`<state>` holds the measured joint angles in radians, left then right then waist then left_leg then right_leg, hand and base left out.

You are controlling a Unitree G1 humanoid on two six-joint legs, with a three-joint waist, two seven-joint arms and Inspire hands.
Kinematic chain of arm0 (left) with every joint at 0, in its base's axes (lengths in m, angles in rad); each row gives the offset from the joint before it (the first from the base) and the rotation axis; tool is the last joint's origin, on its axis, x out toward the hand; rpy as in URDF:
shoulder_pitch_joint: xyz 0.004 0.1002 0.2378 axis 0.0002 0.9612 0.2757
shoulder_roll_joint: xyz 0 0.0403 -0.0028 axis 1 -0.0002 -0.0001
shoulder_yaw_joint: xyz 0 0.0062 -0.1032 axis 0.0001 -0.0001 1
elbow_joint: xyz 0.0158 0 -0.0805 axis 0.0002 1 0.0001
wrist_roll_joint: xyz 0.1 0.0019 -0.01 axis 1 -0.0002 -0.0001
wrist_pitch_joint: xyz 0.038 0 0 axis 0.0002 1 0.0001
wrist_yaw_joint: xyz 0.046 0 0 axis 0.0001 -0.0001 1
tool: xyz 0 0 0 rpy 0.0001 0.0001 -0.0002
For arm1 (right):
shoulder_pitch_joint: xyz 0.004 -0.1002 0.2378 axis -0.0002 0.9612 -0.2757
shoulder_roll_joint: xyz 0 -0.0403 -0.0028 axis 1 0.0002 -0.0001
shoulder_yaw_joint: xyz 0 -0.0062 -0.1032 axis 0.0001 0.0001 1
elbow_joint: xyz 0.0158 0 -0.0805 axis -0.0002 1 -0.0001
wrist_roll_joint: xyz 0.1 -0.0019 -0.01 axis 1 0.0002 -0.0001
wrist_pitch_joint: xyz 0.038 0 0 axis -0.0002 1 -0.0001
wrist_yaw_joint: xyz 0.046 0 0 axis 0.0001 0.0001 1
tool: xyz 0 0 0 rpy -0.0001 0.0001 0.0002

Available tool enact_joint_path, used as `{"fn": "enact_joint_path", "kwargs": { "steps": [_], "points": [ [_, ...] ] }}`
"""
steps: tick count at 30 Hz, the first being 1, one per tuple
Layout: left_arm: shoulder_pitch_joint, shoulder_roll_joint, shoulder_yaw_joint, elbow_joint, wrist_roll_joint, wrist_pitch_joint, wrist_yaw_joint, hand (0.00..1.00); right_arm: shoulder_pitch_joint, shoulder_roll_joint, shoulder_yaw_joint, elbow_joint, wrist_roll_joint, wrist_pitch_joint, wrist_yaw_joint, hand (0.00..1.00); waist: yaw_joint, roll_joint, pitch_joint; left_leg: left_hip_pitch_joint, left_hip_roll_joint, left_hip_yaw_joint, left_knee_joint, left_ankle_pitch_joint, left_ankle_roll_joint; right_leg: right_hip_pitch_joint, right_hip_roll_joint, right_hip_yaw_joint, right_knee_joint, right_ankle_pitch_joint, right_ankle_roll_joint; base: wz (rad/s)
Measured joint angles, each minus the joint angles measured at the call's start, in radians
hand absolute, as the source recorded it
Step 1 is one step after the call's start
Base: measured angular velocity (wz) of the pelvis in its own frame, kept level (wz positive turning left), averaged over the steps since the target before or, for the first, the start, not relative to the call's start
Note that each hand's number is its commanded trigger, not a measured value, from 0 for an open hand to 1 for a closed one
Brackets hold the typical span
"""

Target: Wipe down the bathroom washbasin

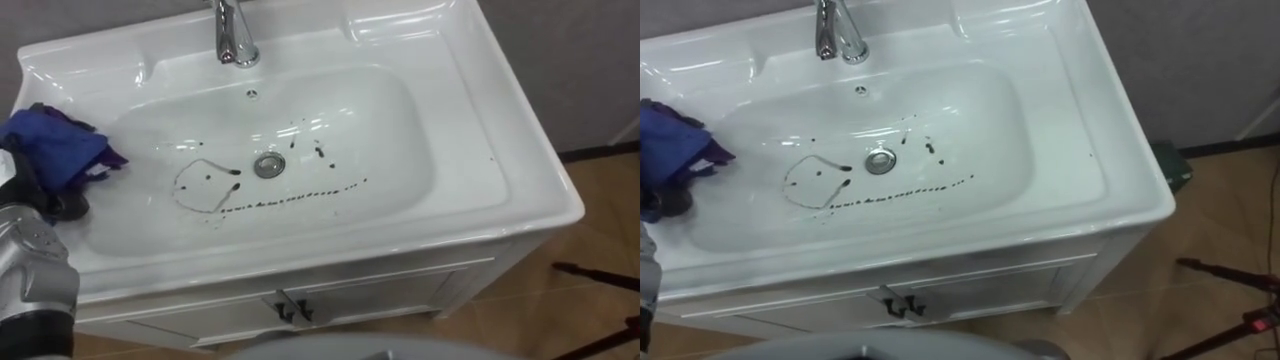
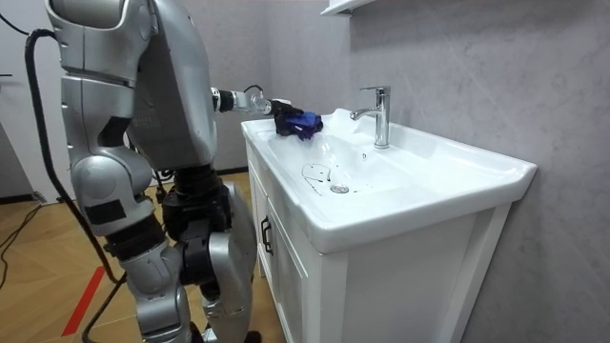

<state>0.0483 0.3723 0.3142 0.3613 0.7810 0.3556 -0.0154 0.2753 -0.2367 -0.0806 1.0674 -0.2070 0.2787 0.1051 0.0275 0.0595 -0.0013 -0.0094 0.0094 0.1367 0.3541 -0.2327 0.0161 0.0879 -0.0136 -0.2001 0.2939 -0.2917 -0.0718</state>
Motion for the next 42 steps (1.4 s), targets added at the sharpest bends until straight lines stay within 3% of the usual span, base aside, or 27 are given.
{"fn": "enact_joint_path", "kwargs": {
  "steps": [3, 4, 5, 6, 7, 14, 19, 23, 29, 42],
  "points": [
    [-0.007, -0.001, 0.000, 0.001, 0.062, 0.005, -0.046, 0.03, 0.001, 0.000, 0.000, -0.022, 0.000, 0.001, -0.001, 0.00, 0.000, -0.002, -0.0011, 0.003, 0.001, 0.004, 0.000, 0.001, -0.001, 0.002, 0.000, 0.002, 0.001, -0.003, -0.003, -0.01],
    [-0.007, -0.001, 0.000, 0.001, 0.070, 0.007, -0.053, 0.13, 0.001, 0.000, 0.000, -0.024, 0.000, 0.001, -0.001, 0.00, 0.000, -0.003, -0.0016, 0.004, 0.001, 0.004, -0.001, 0.001, -0.001, 0.002, 0.000, 0.002, 0.001, -0.003, -0.004, 0.00],
    [-0.009, -0.001, 0.000, 0.001, 0.087, 0.010, -0.069, 0.39, -0.001, 0.000, 0.000, -0.024, 0.000, 0.002, -0.001, 0.00, 0.000, -0.005, -0.0026, 0.005, 0.001, 0.005, -0.001, 0.001, -0.002, 0.004, 0.000, 0.001, 0.001, -0.004, -0.004, 0.00],
    [-0.013, -0.001, 0.000, 0.000, 0.096, 0.015, -0.085, 0.78, -0.001, 0.000, 0.000, -0.024, 0.001, 0.003, -0.004, 0.00, 0.000, -0.007, -0.0023, 0.007, 0.001, 0.007, -0.001, 0.001, -0.002, 0.010, 0.000, -0.001, -0.001, -0.004, -0.005, 0.03],
    [-0.013, -0.001, 0.000, 0.000, 0.100, 0.016, -0.091, 1.00, 0.002, 0.000, 0.000, -0.024, 0.001, 0.003, -0.006, 0.00, 0.000, -0.009, -0.0023, 0.012, 0.002, 0.009, -0.002, 0.001, -0.002, 0.012, 0.000, -0.001, -0.002, -0.005, -0.005, 0.00],
    [-0.044, 0.000, -0.003, 0.009, 0.278, 0.042, -0.125, 1.00, 0.006, -0.001, 0.000, -0.046, -0.033, 0.006, -0.021, 0.00, 0.000, -0.017, -0.0019, 0.020, 0.004, 0.024, -0.001, 0.001, -0.002, 0.019, 0.000, 0.003, -0.003, -0.011, -0.008, -0.02],
    [-0.078, 0.012, -0.002, 0.042, 0.346, 0.068, -0.131, 1.00, 0.005, -0.003, -0.001, -0.064, -0.077, 0.004, -0.021, 0.00, -0.001, -0.019, -0.0016, 0.018, 0.004, 0.025, -0.001, 0.001, -0.002, 0.016, 0.001, 0.009, -0.006, -0.011, -0.009, -0.04],
    [-0.113, 0.046, -0.001, 0.109, 0.351, 0.068, -0.130, 1.00, 0.001, -0.005, -0.001, -0.063, -0.115, -0.002, -0.021, 0.00, -0.002, -0.021, -0.0021, 0.019, 0.006, 0.028, -0.002, 0.001, -0.002, 0.016, -0.002, 0.008, -0.006, -0.012, -0.008, -0.03],
    [-0.136, 0.073, -0.001, 0.183, 0.351, 0.066, -0.117, 1.00, -0.010, -0.007, -0.001, -0.063, -0.118, -0.022, -0.021, 0.00, -0.002, -0.021, -0.0026, 0.024, 0.013, 0.052, -0.002, 0.001, -0.002, 0.016, -0.002, 0.006, -0.003, -0.012, -0.008, -0.09],
    [-0.137, 0.078, -0.004, 0.251, 0.337, 0.051, -0.057, 1.00, -0.004, -0.033, 0.000, -0.063, -0.115, -0.040, -0.040, 0.00, -0.020, -0.013, -0.0078, 0.036, 0.014, 0.054, -0.009, 0.001, -0.002, 0.025, -0.003, -0.005, -0.002, -0.013, -0.009, 0.00]
  ]
}}
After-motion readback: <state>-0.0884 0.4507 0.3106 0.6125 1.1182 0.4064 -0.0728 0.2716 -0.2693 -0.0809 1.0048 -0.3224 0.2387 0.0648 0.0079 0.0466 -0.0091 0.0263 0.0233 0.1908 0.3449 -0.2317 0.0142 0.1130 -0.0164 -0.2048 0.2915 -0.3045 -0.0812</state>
